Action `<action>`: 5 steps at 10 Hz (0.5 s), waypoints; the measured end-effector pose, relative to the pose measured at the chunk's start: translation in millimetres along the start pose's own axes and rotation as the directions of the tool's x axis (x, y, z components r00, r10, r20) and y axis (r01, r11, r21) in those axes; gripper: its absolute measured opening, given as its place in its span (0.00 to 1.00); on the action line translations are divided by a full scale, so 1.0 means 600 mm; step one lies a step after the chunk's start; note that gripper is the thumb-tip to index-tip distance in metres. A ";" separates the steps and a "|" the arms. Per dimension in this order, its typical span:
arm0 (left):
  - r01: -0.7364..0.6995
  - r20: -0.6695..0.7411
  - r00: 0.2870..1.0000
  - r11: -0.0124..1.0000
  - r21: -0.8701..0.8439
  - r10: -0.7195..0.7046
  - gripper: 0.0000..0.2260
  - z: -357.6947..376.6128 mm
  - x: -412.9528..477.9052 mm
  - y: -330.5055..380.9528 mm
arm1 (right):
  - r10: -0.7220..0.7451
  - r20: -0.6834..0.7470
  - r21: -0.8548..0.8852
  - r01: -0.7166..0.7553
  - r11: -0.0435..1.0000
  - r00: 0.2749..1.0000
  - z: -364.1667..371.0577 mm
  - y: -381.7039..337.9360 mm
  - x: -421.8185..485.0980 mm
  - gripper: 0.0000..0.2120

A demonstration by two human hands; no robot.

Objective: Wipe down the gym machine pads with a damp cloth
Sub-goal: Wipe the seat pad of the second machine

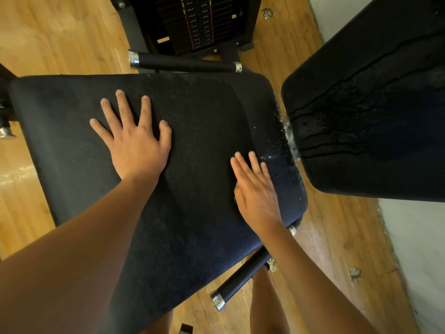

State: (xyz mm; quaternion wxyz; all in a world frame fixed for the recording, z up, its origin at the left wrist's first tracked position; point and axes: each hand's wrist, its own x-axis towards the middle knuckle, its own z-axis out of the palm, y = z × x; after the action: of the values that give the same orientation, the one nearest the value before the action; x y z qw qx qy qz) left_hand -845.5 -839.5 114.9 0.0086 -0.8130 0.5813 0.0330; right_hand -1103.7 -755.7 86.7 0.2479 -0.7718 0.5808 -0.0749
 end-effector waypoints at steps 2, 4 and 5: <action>0.004 -0.004 1.000 1.000 -0.001 -0.004 0.28 0.002 -0.001 0.002 | -0.025 -0.066 -0.015 0.024 1.000 0.997 0.008 0.006 -0.037 0.24; 0.003 -0.004 1.000 1.000 0.004 -0.003 0.28 0.003 0.000 0.000 | 0.018 -0.051 0.003 -0.018 1.000 0.999 -0.003 -0.014 0.035 0.25; -0.002 0.001 1.000 1.000 0.004 0.002 0.28 0.004 0.001 0.004 | 0.027 -0.037 -0.014 -0.027 1.000 0.999 -0.004 -0.013 0.049 0.26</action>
State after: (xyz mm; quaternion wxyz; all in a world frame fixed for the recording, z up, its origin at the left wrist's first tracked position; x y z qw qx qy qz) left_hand -847.7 -840.8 112.6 0.0105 -0.8125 0.5820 0.0320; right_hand -1088.4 -782.4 87.3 0.2323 -0.7642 0.5961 -0.0816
